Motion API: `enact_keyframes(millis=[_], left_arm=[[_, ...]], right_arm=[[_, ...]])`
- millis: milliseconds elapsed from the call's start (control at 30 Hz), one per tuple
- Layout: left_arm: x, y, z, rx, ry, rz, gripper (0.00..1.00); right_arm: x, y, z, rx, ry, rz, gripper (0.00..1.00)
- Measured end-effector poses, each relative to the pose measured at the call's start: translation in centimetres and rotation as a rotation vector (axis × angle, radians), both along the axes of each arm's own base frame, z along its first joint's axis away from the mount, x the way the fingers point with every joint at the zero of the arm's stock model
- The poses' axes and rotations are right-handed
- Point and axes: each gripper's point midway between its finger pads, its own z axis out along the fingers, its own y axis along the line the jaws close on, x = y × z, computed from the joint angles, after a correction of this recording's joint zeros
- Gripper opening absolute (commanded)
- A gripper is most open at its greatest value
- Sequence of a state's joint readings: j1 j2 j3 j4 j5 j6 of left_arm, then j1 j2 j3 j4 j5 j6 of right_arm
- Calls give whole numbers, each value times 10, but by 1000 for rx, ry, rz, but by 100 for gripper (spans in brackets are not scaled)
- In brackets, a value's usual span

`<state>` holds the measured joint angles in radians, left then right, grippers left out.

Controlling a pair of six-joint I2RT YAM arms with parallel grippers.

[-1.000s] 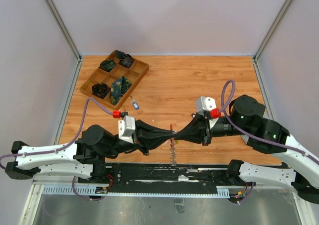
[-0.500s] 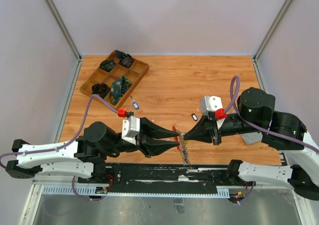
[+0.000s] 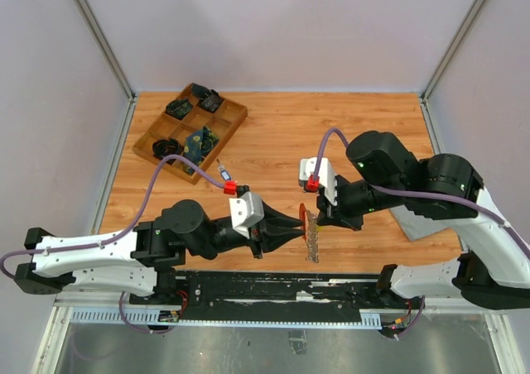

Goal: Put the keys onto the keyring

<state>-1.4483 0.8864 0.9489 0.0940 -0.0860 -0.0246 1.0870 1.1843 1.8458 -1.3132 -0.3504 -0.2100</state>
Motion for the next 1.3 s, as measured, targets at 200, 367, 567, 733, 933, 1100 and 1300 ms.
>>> enact_keyframes(millis=[200,367,567,733,933,1100,1300], left_arm=[[4,-12,-32,113,10,15,31],[8,-17,-44,156,2,28,34],[10,-23,-54,192,-11,37,35],[11,-26,-53,199,-21,36,35],[10,-29,-55,205,-25,30,35],[9,-31,-56,208,-25,22,30],[7,-34,-53,203,-29,8,25]], right_arm=[[6,-12,-18,-130,8,-41,1],[1,-17,-22,-154,26,-32,1],[-4,-16,-22,-153,51,-11,1],[-8,-13,-24,-156,71,10,1],[-11,-12,-28,-166,90,21,1],[-13,-11,-30,-169,97,31,1],[-13,-10,-32,-172,100,31,1]])
